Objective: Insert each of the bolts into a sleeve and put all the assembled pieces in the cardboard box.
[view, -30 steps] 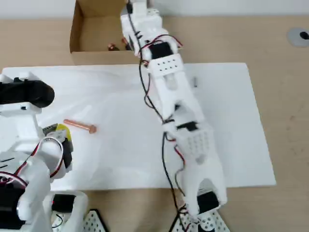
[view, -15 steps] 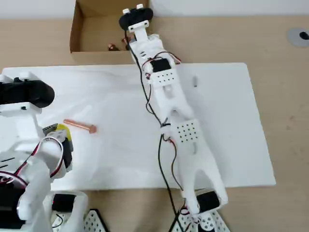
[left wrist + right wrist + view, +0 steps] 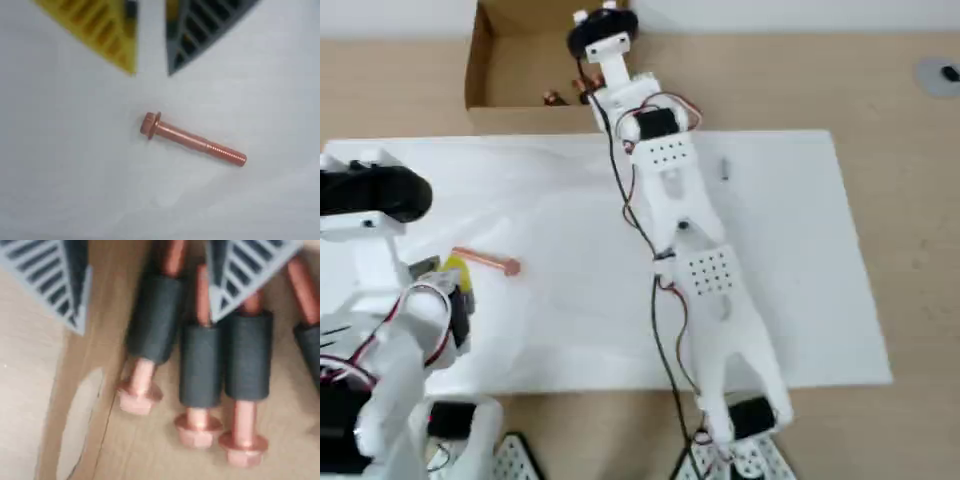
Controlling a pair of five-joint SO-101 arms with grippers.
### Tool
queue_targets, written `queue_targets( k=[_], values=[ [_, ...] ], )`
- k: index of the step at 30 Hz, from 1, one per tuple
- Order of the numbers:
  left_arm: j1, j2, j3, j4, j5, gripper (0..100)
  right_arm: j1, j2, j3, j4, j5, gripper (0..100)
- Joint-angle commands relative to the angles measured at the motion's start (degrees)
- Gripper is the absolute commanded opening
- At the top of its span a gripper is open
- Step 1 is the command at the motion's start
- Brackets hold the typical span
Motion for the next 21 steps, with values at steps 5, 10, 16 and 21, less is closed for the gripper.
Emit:
queue_targets(
  k=[5,10,16,21],
  values=[
    [-0.9,0.4,2.8,-0.9,6.0,8,-0.6,-12.7,-1.6,11.2,0.7,20.3],
    [-1.2,4.9,9.1,-1.7,10.7,11,-0.5,-23.1,-1.6,25.3,0.7,20.3],
    [-1.5,19.0,8.8,-1.9,17.8,17,-0.2,-34.9,-1.6,43.1,0.7,20.3],
    [-4.7,33.5,3.3,-1.9,23.5,17,3.3,-44.4,1.4,45.7,0.9,20.3]
  ],
)
